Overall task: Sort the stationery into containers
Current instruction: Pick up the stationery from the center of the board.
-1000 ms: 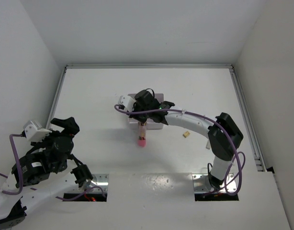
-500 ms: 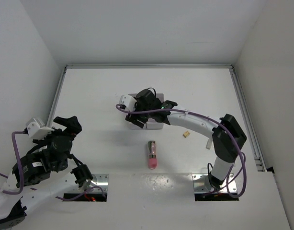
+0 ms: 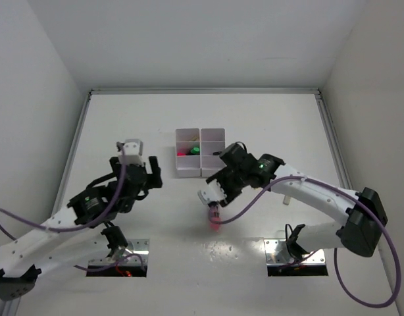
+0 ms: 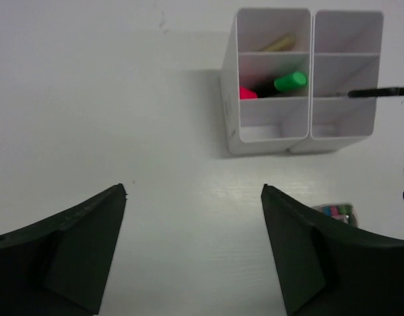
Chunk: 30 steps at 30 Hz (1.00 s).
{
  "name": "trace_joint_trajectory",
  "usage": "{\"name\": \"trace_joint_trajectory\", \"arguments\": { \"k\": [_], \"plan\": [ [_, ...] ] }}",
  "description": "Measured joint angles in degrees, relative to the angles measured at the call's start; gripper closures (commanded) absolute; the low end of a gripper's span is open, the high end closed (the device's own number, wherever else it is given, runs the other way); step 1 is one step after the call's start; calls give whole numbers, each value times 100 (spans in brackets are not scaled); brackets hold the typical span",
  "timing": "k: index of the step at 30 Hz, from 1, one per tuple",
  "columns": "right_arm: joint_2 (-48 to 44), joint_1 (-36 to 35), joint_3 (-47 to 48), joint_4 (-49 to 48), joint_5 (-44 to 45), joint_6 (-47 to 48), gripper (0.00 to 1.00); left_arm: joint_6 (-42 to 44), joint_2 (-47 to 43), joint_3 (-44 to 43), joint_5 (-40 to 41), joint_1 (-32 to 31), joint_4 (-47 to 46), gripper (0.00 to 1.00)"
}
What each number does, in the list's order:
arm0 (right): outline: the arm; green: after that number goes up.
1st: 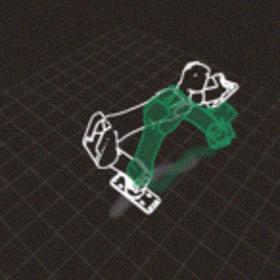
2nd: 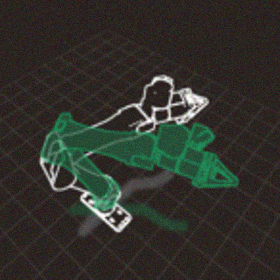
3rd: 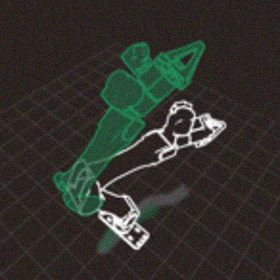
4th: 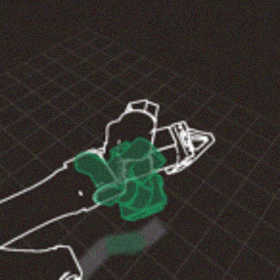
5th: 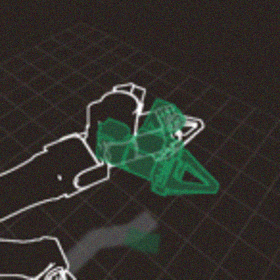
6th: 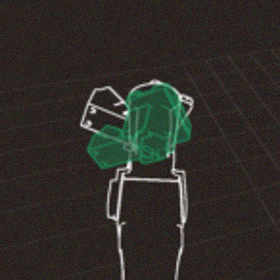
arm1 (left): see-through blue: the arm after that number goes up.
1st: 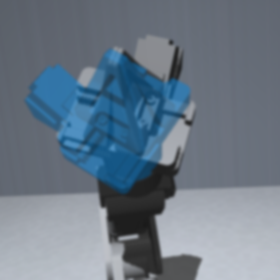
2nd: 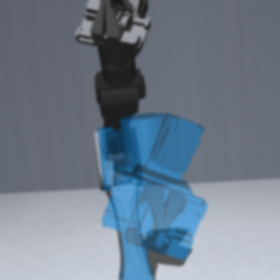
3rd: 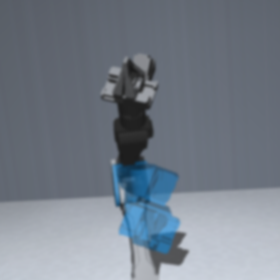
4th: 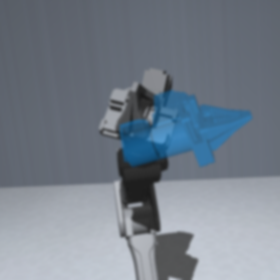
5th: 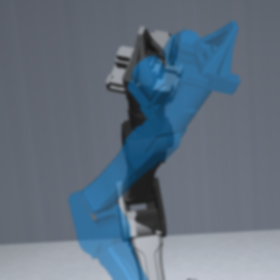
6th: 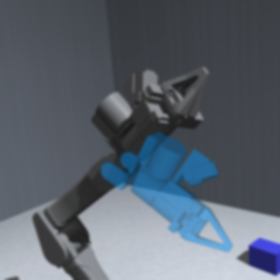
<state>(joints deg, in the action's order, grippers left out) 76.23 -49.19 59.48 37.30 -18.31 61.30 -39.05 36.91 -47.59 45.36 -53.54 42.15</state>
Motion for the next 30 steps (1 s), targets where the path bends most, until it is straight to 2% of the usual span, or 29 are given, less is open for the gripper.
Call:
{"name": "trace_joint_trajectory", "arguments": {
  "k": [2, 3, 6, 7, 9, 10, 15, 19, 23, 30],
  "plan": [
    [9, 0, -485, 350, 33, 776, 44, 155, 461, 4, -254, 0, -149, 6],
    [46, 0, -706, 514, 57, 1126, 36, 210, 680, 7, -337, 2, -208, 4],
    [153, -13, -1051, 892, 127, 1945, 36, 393, 1233, 20, -522, 0, -317, 3],
    [179, -20, -1062, 949, 131, 2192, 18, 433, 1329, 20, -560, 2, -341, 3],
    [208, -31, -1060, 986, 109, 2612, 18, 503, 1377, 20, -605, 0, -391, 3],
    [234, -39, -1058, 1003, 81, 2826, 0, 527, 1370, 20, -605, 0, -420, 3],
    [459, -52, -1027, 1176, -142, 3805, 1, 590, 1266, 20, -605, 0, -544, 3],
    [660, -127, -992, 1255, -323, 4339, 13, 605, 1134, 20, -592, 2, -564, 3],
    [898, -280, -876, 1222, -407, 4586, 21, 603, 1097, 22, -590, 2, -570, 3],
    [1384, -649, -446, 1060, -444, 4723, 23, 603, 1097, 24, -592, 0, -570, 3]
  ]
}}
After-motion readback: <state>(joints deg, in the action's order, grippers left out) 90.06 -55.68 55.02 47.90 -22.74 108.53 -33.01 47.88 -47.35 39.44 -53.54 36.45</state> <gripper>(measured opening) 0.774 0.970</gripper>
